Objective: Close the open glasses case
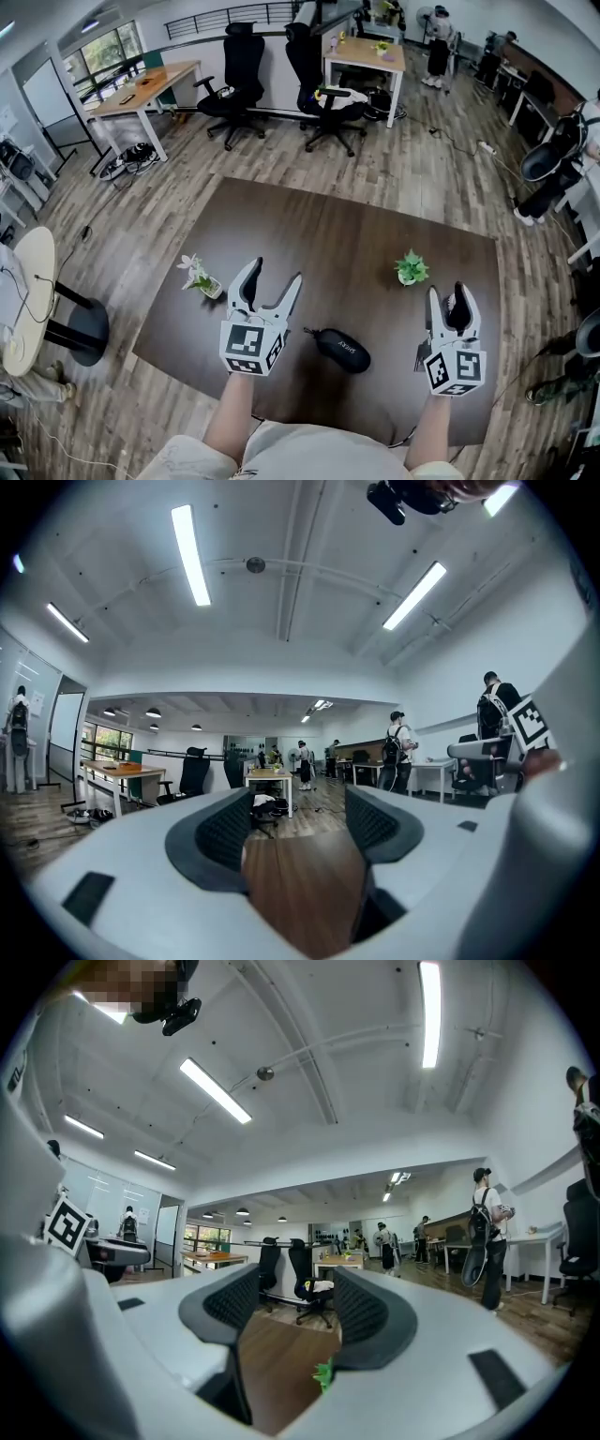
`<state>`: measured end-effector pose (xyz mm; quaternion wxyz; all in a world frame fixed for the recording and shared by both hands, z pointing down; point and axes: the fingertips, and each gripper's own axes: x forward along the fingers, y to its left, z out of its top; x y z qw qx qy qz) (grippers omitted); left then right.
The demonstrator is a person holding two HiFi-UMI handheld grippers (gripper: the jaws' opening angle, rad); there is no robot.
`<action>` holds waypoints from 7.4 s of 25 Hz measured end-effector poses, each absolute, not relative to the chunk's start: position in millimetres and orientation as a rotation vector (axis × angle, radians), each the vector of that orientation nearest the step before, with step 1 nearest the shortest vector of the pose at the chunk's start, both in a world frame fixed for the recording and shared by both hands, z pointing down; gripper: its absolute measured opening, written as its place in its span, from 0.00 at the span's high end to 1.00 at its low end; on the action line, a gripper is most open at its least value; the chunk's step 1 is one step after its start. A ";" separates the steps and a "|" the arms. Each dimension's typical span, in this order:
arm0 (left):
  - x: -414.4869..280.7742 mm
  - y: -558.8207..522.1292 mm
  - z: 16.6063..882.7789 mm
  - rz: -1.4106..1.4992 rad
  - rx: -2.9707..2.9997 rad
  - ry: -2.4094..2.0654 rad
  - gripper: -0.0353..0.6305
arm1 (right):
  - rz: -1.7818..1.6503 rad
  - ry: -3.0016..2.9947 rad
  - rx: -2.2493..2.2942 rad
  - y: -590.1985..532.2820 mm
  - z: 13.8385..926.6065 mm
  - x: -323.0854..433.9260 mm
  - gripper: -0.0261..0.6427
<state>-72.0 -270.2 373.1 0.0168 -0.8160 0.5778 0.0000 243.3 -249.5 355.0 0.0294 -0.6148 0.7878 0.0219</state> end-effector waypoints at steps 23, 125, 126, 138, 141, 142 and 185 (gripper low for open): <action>-45.6 -216.3 485.5 -0.227 -2.745 1.798 0.47 | -1.058 3.248 -1.006 -228.1 619.9 105.2 0.61; 71.3 -168.7 331.7 -0.118 -2.920 0.681 0.53 | -0.318 2.895 -0.483 -154.0 345.1 108.6 0.66; 70.5 -174.2 335.7 -0.158 -2.874 0.732 0.54 | -0.250 2.904 -0.544 -155.6 335.3 108.5 0.69; 72.1 -187.3 381.7 -0.542 -2.507 0.867 0.54 | 0.218 3.150 -0.585 -137.1 306.5 35.2 0.85; 74.3 -181.6 387.8 -0.583 -2.498 0.799 0.54 | 0.221 3.185 -0.551 -137.9 307.8 28.4 0.84; 75.8 -179.0 390.5 -0.600 -2.497 0.767 0.54 | 0.227 3.205 -0.522 -137.5 309.5 26.2 0.84; 75.1 -169.0 387.2 -0.561 -2.499 0.660 0.54 | 0.119 3.199 -0.552 -152.1 336.9 59.1 0.96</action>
